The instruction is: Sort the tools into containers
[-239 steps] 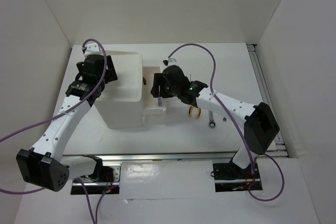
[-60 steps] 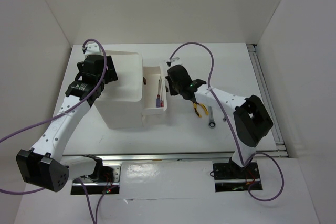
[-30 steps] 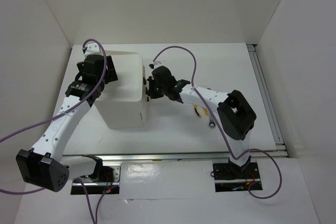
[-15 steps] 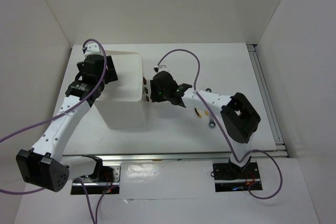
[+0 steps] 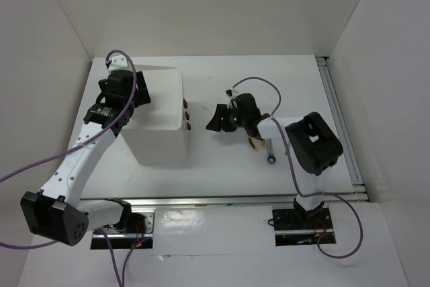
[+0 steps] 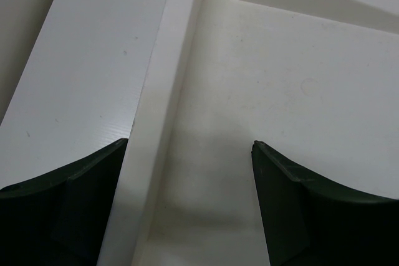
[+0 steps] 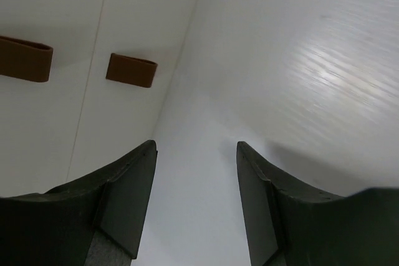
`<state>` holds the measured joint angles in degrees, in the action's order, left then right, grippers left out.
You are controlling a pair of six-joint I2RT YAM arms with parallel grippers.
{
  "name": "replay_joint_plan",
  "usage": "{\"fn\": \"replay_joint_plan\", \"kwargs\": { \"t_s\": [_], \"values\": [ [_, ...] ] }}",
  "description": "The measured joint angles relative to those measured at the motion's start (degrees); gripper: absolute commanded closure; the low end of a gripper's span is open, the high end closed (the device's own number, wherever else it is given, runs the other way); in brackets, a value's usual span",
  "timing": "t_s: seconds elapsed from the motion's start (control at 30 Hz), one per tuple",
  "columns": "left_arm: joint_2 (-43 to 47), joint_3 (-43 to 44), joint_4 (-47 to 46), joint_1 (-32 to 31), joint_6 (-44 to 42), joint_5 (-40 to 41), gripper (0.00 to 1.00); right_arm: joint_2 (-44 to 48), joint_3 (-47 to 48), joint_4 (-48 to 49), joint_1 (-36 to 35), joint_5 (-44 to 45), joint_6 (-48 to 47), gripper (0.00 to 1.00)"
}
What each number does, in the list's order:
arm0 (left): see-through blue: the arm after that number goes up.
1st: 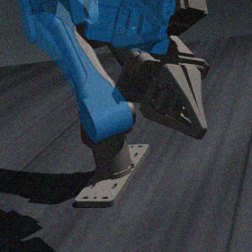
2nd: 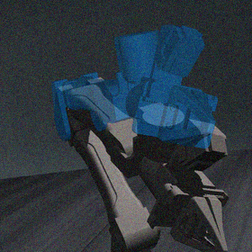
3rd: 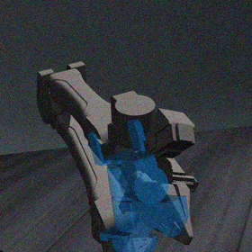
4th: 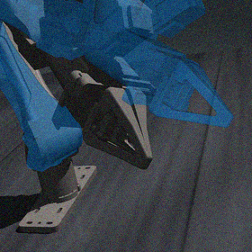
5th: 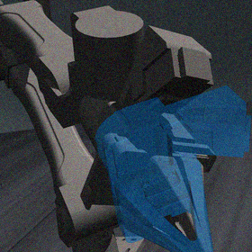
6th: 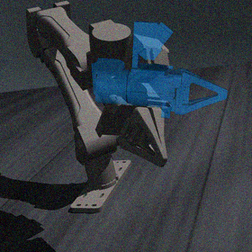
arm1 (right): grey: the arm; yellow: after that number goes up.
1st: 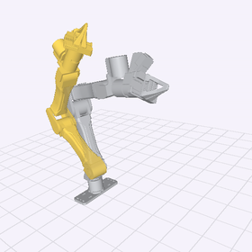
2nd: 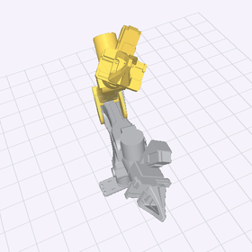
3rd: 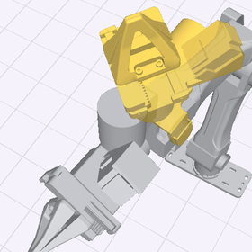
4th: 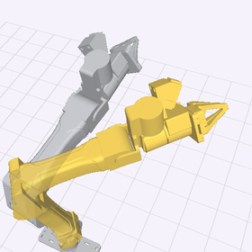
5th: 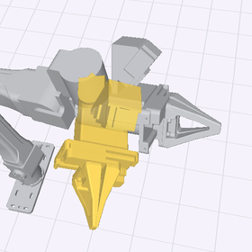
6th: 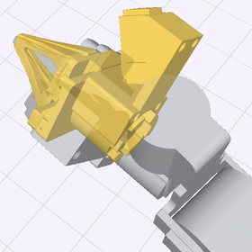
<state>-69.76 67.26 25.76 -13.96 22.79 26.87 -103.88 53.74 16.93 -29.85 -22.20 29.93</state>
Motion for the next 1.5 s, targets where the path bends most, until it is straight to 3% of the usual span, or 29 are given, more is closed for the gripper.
{"fn": "replay_joint_plan", "kwargs": {
  "t_s": [0.2, 0.5, 1.13, 1.5],
  "values": [
    [0.0, 0.0, 0.0, 0.0, 0.0, -0.04, 0.11, -10.75, 0.61, 17.11, -0.44, -13.94, 5.14, 0.38],
    [0.0, 0.0, 0.0, 0.0, -0.02, -0.11, 0.11, -19.06, 4.92, 33.94, -0.92, -20.61, 12.46, 0.4],
    [-0.11, 0.02, 0.0, 0.0, -0.04, -0.15, 0.11, -27.78, 8.87, 43.82, -0.9, -22.64, 20.15, 0.44],
    [-0.11, 0.02, -0.02, 0.0, -0.04, -0.17, 0.11, -28.98, 10.69, 45.72, -0.92, -23.23, 22.25, 0.57]
  ]
}}
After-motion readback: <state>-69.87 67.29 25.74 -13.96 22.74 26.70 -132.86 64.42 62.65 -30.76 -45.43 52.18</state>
